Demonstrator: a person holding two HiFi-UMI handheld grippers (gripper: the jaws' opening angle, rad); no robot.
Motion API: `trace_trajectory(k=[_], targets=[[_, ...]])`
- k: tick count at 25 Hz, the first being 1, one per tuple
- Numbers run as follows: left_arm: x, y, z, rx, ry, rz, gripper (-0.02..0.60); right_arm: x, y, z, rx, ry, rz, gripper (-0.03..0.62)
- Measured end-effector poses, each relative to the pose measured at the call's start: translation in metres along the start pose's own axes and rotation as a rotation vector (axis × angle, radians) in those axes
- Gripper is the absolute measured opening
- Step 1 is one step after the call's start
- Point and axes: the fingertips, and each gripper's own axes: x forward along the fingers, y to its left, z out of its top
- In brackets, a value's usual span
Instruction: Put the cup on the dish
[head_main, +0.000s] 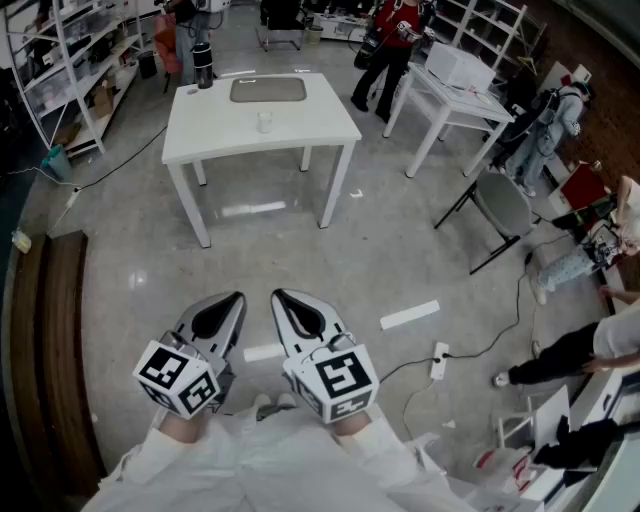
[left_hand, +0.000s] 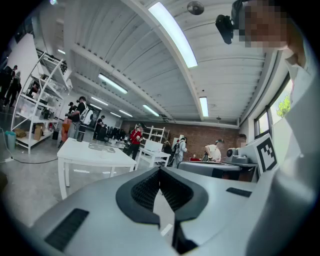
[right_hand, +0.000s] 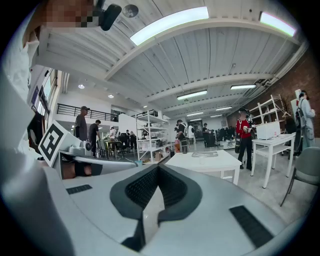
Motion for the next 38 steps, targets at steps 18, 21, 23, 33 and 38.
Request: trace_trajectory(k=[18,21,23,33,38], targets=[[0.002,-0.027,-0.011,0.017,0.013,0.012,0.008,-0.019,0.007,0.002,0.011,0.012,0.068,0.012],[0.005,-0.029,-0.010,0.010,0.002,0.012,0.008,-0.023,0.007,0.007,0.006,-0.034,0.086,0.012],[0.007,-0.029,-0.011,0.004,-0.005,0.015,0.008,-0.024,0.006,0.006,-0.001,-0.042,0.086,0.012],[0.023,-0.021,-0.035,-0.076,-0.016,0.024,0.008,-0.023,-0.014,-0.028,0.071,0.022,0.091,0.012],[0.047,0.000,-0.031,-0.068,0.005,0.009,0.008,0.006,-0.038,-0.032,0.077,0.038,0.058,0.014]])
